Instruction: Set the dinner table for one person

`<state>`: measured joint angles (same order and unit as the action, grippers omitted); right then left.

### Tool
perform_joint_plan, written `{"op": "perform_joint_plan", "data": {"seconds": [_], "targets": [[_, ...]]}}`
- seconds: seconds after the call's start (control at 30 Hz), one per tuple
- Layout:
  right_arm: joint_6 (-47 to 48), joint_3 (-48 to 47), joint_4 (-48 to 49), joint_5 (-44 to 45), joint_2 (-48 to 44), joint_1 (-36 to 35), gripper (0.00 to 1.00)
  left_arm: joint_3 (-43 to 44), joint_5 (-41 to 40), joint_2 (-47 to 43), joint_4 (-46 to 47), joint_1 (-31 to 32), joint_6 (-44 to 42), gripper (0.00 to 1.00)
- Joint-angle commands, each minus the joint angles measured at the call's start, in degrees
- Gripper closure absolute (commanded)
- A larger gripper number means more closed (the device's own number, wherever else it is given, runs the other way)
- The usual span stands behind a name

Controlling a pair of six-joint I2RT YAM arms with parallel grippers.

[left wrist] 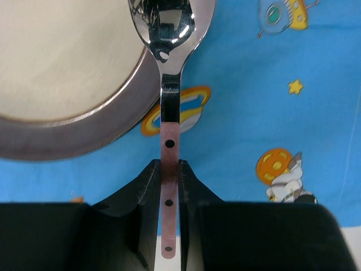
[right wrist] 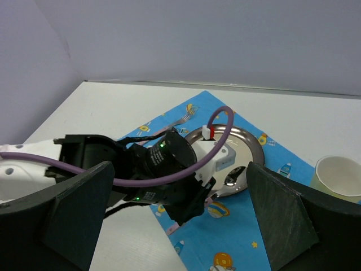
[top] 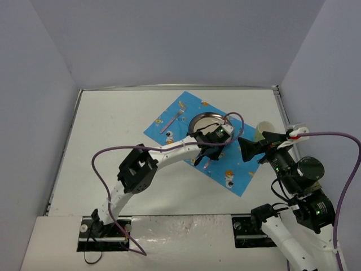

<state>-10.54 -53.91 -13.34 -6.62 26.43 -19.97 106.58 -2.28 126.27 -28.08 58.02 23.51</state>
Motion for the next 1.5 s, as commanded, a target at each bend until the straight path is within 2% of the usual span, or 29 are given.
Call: {"op": "perform_joint_plan", "data": {"seconds": [0.0, 0.17, 0.33, 0.9, 1.1, 1.47], "targets": [[1.0, -2.9, 0.9, 3.3, -0.1, -0.4, 0.00, 13.9, 0.6, 3.5, -2.1, 1.1, -3.9, 1.00], [1.6, -4.0, -0.9, 4.0, -0.3, -0.4, 0.00, 26.0, 0.9, 10.6, -4.7, 3.2, -5.3, 1.00], [2.0, -4.5, -2.0, 4.6, -0.3, -0.4, 0.00, 31.2, 1.7, 15.0, -5.2, 3.6, -3.0, 1.00], [1.3, -3.9, -2.9, 4.4, -0.9, -0.4, 0.00, 31.4, 1.7, 20.3, -7.4, 5.3, 7.5, 1.00], [0.8, -3.6, -3.0, 4.1, -1.1, -0.4, 0.00, 28.8, 2.2, 20.5, -7.4, 6.5, 12.2, 1.00], [0.3, -3.1, -3.0, 3.8, -1.6, -0.4, 0.00, 28.6, 0.9, 20.9, -8.0, 7.0, 10.4, 1.00]]}}
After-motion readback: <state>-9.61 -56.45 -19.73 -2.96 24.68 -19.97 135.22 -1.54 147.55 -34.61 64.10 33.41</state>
